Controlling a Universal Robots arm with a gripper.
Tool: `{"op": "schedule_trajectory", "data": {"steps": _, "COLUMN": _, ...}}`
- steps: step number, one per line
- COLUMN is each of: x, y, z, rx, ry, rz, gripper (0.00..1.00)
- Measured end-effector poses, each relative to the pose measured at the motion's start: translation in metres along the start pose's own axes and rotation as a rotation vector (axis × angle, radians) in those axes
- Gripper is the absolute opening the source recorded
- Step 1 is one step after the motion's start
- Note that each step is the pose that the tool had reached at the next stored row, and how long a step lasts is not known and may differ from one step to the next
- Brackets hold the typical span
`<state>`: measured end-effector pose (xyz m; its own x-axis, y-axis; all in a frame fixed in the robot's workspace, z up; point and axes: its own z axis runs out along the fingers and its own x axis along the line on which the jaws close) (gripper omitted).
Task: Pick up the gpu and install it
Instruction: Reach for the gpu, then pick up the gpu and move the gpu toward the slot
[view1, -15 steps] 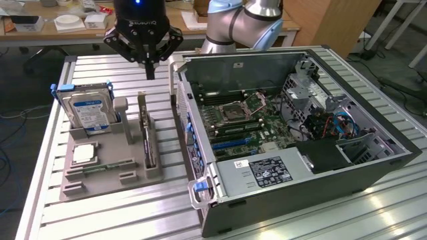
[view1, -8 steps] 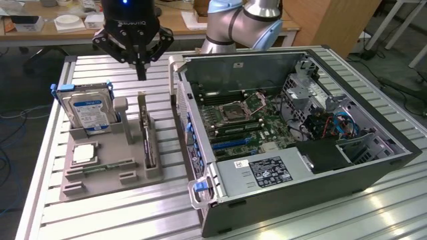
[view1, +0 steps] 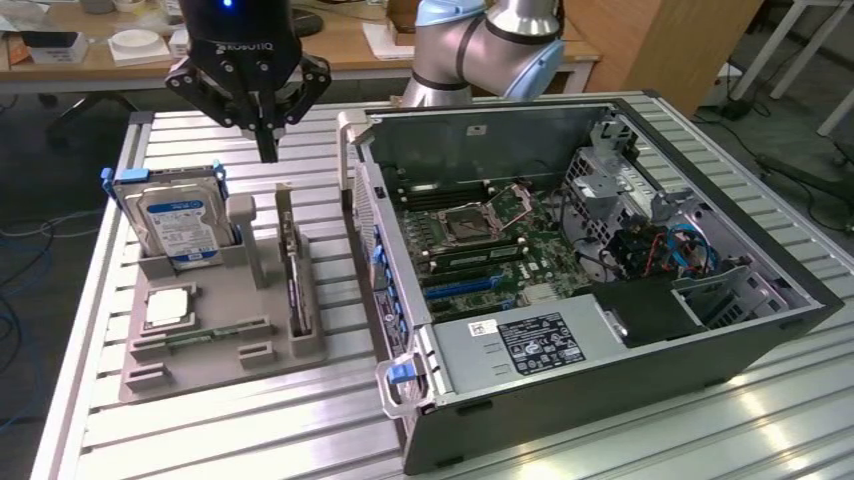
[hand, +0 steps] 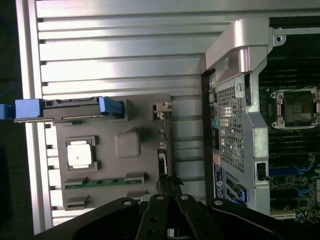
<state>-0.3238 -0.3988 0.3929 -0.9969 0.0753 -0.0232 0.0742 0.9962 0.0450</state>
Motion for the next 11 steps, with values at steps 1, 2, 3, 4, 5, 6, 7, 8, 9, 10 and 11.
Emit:
{"op": "schedule_trajectory", "data": {"steps": 1, "x": 0.0001, "y": 0.0, "z": 0.0, "rx": 0.0, "ry": 0.0, "rz": 0.0, "gripper": 0.1}}
{"op": "schedule_trajectory", "data": {"steps": 2, "x": 0.0001, "y": 0.0, "z": 0.0, "rx": 0.0, "ry": -0.0001, "rz": 0.0, "gripper": 0.1}}
{"op": "schedule_trajectory", "data": {"steps": 3, "x": 0.0001, "y": 0.0, "z": 0.0, "rx": 0.0, "ry": -0.0001, "rz": 0.0, "gripper": 0.1}}
{"op": "schedule_trajectory", "data": {"steps": 4, "x": 0.0001, "y": 0.0, "z": 0.0, "rx": -0.0001, "ry": -0.0001, "rz": 0.0, "gripper": 0.1}}
{"op": "schedule_trajectory", "data": {"steps": 5, "x": 0.0002, "y": 0.0, "z": 0.0, "rx": 0.0, "ry": 0.0, "rz": 0.0, "gripper": 0.1}}
{"op": "schedule_trajectory", "data": {"steps": 6, "x": 0.0002, "y": 0.0, "z": 0.0, "rx": 0.0, "ry": 0.0, "rz": 0.0, "gripper": 0.1}}
{"op": "schedule_trajectory", "data": {"steps": 7, "x": 0.0002, "y": 0.0, "z": 0.0, "rx": 0.0, "ry": -0.0001, "rz": 0.0, "gripper": 0.1}}
{"op": "schedule_trajectory", "data": {"steps": 8, "x": 0.0002, "y": 0.0, "z": 0.0, "rx": 0.0, "ry": -0.0001, "rz": 0.0, "gripper": 0.1}}
{"op": "schedule_trajectory", "data": {"steps": 9, "x": 0.0002, "y": 0.0, "z": 0.0, "rx": 0.0, "ry": -0.0001, "rz": 0.0, "gripper": 0.1}}
{"op": "schedule_trajectory", "data": {"steps": 10, "x": 0.0002, "y": 0.0, "z": 0.0, "rx": 0.0, "ry": -0.0001, "rz": 0.0, "gripper": 0.1}}
{"op": "schedule_trajectory", "data": {"steps": 11, "x": 0.0002, "y": 0.0, "z": 0.0, "rx": 0.0, "ry": 0.0, "rz": 0.0, "gripper": 0.1}}
